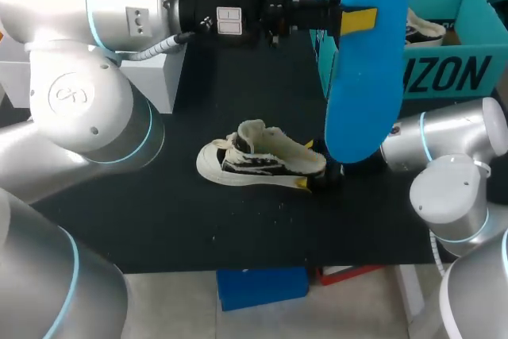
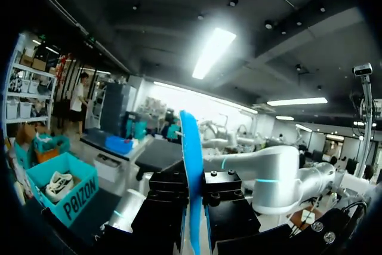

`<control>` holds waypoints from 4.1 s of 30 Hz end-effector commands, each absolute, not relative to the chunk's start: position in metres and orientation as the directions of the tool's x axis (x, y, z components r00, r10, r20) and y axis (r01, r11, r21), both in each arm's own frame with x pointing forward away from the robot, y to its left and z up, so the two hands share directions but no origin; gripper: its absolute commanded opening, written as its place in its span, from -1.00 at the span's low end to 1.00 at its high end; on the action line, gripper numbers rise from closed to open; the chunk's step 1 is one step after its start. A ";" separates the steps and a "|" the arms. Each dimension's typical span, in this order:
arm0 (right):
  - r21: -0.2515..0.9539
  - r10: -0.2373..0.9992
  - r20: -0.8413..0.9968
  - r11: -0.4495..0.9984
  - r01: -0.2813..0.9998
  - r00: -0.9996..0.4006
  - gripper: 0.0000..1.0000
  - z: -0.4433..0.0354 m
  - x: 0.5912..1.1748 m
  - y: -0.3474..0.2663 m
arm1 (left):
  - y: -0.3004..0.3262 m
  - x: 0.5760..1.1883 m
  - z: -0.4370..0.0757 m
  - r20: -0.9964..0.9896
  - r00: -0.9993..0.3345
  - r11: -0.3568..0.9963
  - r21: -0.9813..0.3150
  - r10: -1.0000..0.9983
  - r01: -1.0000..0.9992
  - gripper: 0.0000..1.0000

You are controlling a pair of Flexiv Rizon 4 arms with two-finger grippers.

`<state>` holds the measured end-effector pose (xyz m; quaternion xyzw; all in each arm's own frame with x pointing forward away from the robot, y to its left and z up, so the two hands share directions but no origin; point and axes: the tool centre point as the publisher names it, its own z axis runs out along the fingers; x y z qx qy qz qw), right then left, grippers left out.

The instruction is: Take the shoe out of the shoebox, open the shoe tongue, remove and reinsert the insole, then place the shoe into the shoebox

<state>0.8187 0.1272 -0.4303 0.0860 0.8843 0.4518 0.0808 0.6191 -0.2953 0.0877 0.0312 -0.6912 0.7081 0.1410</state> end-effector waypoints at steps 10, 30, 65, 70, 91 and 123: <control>0.813 0.227 -0.066 0.577 0.080 -0.972 -1.00 -0.432 0.820 0.130 | -0.298 0.608 0.113 0.191 -0.955 -0.055 -0.976 0.228 -0.209 -1.00; 0.642 0.152 -0.118 0.766 0.041 -0.981 1.00 -0.425 0.825 0.123 | -0.299 0.605 0.119 0.184 -0.948 -0.063 -0.976 0.260 -0.207 -1.00; -0.113 0.091 -0.052 0.989 0.097 -0.994 1.00 -0.400 0.812 0.135 | -0.299 0.605 0.119 0.184 -0.948 -0.063 -0.976 0.260 -0.207 -1.00; -0.105 0.096 -0.043 0.989 0.100 -0.994 1.00 -0.407 0.811 0.143 | -0.299 0.605 0.119 0.184 -0.948 -0.063 -0.976 0.260 -0.207 -1.00; -0.020 0.129 -0.026 0.991 0.129 -0.991 1.00 -0.416 0.805 0.143 | -0.299 0.605 0.119 0.184 -0.948 -0.063 -0.976 0.260 -0.207 -1.00; 0.623 0.164 -0.097 0.779 0.068 -0.982 1.00 -0.427 0.814 0.115 | -0.299 0.605 0.119 0.184 -0.948 -0.063 -0.976 0.260 -0.207 -1.00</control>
